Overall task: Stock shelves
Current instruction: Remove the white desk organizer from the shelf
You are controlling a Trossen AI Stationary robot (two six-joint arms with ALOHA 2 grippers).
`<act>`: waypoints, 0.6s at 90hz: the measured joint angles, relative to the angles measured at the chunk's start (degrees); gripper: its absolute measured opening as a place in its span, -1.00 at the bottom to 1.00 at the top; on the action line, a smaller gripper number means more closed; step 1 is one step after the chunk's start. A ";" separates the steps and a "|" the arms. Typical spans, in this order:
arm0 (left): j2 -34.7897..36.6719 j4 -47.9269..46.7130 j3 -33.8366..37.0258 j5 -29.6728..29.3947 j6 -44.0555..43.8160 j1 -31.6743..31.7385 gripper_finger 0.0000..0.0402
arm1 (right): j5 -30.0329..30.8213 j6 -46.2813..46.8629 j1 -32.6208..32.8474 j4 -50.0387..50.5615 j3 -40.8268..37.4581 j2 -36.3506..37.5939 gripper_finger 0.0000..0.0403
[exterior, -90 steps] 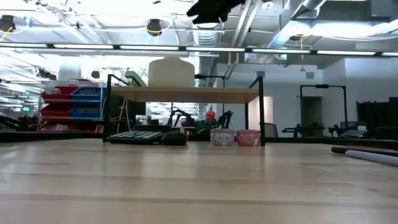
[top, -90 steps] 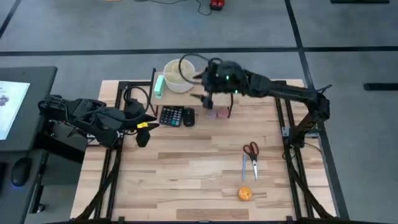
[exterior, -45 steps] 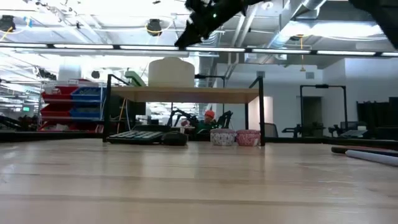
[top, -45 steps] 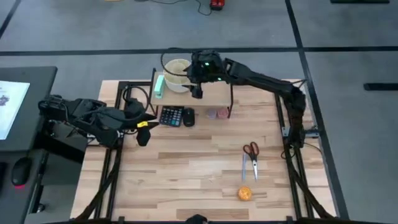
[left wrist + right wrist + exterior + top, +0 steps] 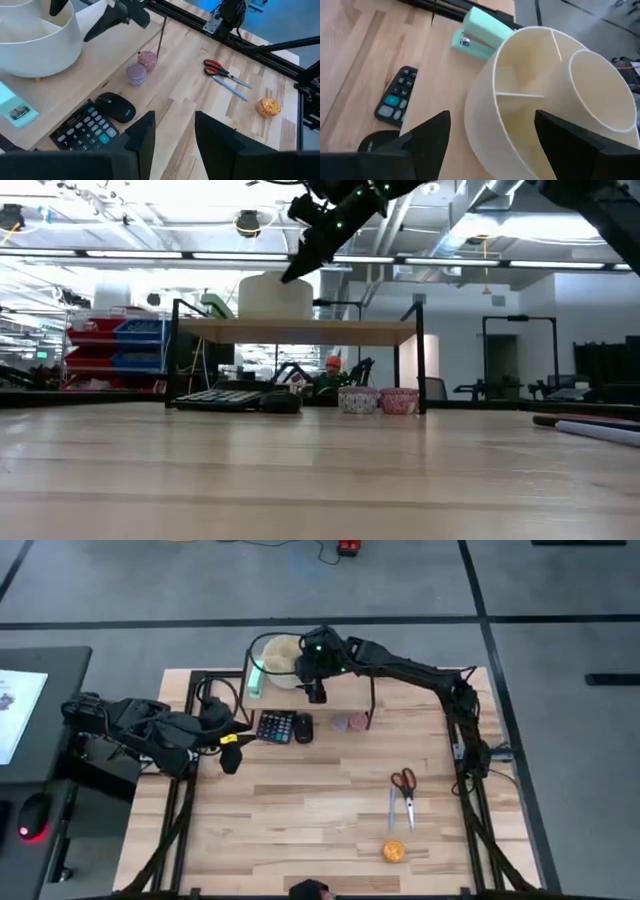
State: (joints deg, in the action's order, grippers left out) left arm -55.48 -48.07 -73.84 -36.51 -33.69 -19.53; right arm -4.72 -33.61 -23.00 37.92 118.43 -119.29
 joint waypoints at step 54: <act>0.00 0.83 0.01 -0.42 -0.15 0.02 -0.42 | -1.80 -6.80 -0.66 4.65 -0.85 -0.01 -0.64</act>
State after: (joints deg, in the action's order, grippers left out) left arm -55.48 -47.24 -73.82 -36.93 -33.85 -19.51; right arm -6.52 -40.40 -23.66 42.57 117.58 -119.31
